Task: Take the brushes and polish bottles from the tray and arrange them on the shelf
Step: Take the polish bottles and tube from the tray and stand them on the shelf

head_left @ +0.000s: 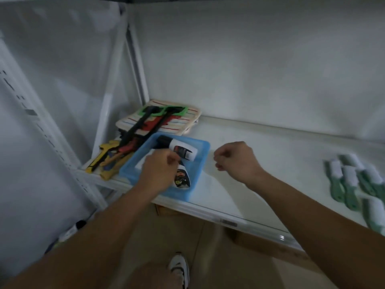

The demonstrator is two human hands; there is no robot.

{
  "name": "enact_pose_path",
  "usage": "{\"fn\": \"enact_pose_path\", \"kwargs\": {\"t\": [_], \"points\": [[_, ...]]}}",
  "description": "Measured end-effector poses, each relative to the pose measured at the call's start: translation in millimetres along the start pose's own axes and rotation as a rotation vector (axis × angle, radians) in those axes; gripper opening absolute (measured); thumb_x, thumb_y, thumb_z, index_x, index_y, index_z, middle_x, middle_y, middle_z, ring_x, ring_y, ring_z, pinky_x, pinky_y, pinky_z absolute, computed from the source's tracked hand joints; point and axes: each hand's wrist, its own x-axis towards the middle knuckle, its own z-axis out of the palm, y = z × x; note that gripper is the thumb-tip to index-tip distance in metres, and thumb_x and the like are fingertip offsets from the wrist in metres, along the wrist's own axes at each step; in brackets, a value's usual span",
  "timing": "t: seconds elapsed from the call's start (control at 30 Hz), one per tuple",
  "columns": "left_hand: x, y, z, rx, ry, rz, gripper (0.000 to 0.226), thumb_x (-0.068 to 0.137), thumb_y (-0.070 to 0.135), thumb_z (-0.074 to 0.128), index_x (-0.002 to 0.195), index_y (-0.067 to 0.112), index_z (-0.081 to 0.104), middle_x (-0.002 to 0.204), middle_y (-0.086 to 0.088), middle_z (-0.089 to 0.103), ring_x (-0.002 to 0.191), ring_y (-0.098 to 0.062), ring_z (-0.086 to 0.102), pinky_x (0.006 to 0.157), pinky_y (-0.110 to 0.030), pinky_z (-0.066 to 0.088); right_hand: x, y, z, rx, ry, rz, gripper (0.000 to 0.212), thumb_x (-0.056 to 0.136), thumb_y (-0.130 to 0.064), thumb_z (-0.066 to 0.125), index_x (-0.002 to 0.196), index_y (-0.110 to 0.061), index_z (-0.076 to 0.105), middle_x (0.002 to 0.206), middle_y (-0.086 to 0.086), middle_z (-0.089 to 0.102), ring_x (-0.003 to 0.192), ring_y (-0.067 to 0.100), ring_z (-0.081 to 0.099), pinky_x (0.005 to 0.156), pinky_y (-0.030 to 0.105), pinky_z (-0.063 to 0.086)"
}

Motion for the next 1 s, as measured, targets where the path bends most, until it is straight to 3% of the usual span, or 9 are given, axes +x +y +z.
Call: {"fn": "enact_pose_path", "kwargs": {"t": [0.13, 0.2, 0.3, 0.37, 0.47, 0.67, 0.87, 0.93, 1.0], "points": [[39.5, -31.0, -26.3, 0.423, -0.048, 0.034, 0.026, 0.088, 0.007, 0.051, 0.099, 0.011, 0.075, 0.103, -0.012, 0.074, 0.087, -0.029, 0.069, 0.070, -0.039, 0.056, 22.4, -31.4, 50.5, -0.277, -0.190, -0.107, 0.016, 0.082, -0.012, 0.061, 0.070, -0.022, 0.066, 0.087, 0.013, 0.074, 0.080, 0.032, 0.070, 0.075, 0.036, 0.059], [52.0, -36.7, -26.5, 0.605, -0.184, 0.039, 0.029, 0.087, 0.005, 0.053, 0.109, 0.011, 0.070, 0.108, -0.014, 0.072, 0.090, -0.029, 0.068, 0.068, -0.036, 0.053, 33.0, -41.4, 74.8, -0.482, -0.278, -0.138, 0.014, 0.085, -0.019, 0.062, 0.092, -0.008, 0.068, 0.089, 0.008, 0.064, 0.080, 0.027, 0.061, 0.062, 0.029, 0.049], [58.7, -34.4, -17.3, 0.719, -0.281, 0.099, 0.012, 0.088, 0.011, 0.058, 0.100, 0.010, 0.060, 0.106, -0.014, 0.068, 0.083, -0.025, 0.061, 0.067, -0.033, 0.046, 42.7, -47.3, 105.1, -0.696, -0.421, -0.144, 0.037, 0.090, -0.030, 0.065, 0.116, -0.005, 0.059, 0.102, 0.008, 0.061, 0.090, 0.024, 0.059, 0.067, 0.029, 0.045], [61.2, -34.0, -5.4, 0.781, -0.304, 0.140, 0.015, 0.090, 0.017, 0.057, 0.102, 0.009, 0.060, 0.107, -0.013, 0.067, 0.091, -0.026, 0.061, 0.075, -0.035, 0.049, 46.3, -49.4, 120.6, -0.838, -0.509, -0.135, 0.034, 0.091, -0.029, 0.063, 0.117, -0.008, 0.062, 0.106, 0.007, 0.065, 0.088, 0.022, 0.058, 0.069, 0.031, 0.047], [62.7, -35.2, 10.2, 0.851, -0.325, 0.112, 0.029, 0.091, 0.020, 0.054, 0.117, 0.009, 0.060, 0.119, -0.016, 0.060, 0.111, -0.030, 0.058, 0.094, -0.042, 0.052, 54.4, -52.8, 135.1, -0.892, -0.575, -0.089, 0.032, 0.090, -0.028, 0.065, 0.117, -0.010, 0.064, 0.089, 0.003, 0.058, 0.082, 0.021, 0.055, 0.070, 0.033, 0.049], [63.0, -31.1, 19.5, 0.875, -0.308, 0.010, 0.039, 0.090, 0.029, 0.055, 0.127, 0.014, 0.056, 0.129, -0.015, 0.051, 0.119, -0.028, 0.053, 0.096, -0.040, 0.046, 58.2, -49.3, 126.2, -0.618, -0.566, 0.099, 0.045, 0.082, -0.026, 0.078, 0.118, -0.004, 0.063, 0.113, 0.013, 0.066, 0.106, 0.028, 0.066, 0.093, 0.040, 0.057], [68.7, -25.6, 11.8, 0.772, -0.364, -0.011, 0.036, 0.089, 0.033, 0.056, 0.118, 0.012, 0.058, 0.116, -0.011, 0.062, 0.113, -0.029, 0.055, 0.091, -0.041, 0.047, 59.9, -44.8, 106.8, -0.288, -0.417, 0.163, 0.047, 0.070, -0.018, 0.086, 0.107, -0.003, 0.061, 0.105, 0.015, 0.068, 0.098, 0.029, 0.069, 0.086, 0.041, 0.060], [67.7, -25.6, 6.5, 0.719, -0.406, -0.020, 0.029, 0.086, 0.029, 0.056, 0.107, 0.009, 0.059, 0.107, -0.011, 0.063, 0.099, -0.029, 0.059, 0.083, -0.040, 0.049, 58.3, -42.1, 95.4, -0.101, -0.379, 0.184, 0.047, 0.068, -0.016, 0.087, 0.103, -0.002, 0.059, 0.101, 0.015, 0.069, 0.095, 0.029, 0.070, 0.084, 0.041, 0.060], [70.5, -26.7, 2.8, 0.619, -0.403, -0.042, 0.012, 0.082, 0.024, 0.059, 0.080, 0.012, 0.056, 0.089, -0.008, 0.062, 0.079, -0.024, 0.056, 0.071, -0.036, 0.048, 55.3, -38.8, 81.7, 0.136, -0.316, 0.173, 0.043, 0.069, -0.009, 0.085, 0.105, -0.001, 0.064, 0.104, 0.020, 0.072, 0.095, 0.031, 0.071, 0.087, 0.047, 0.060]]}}
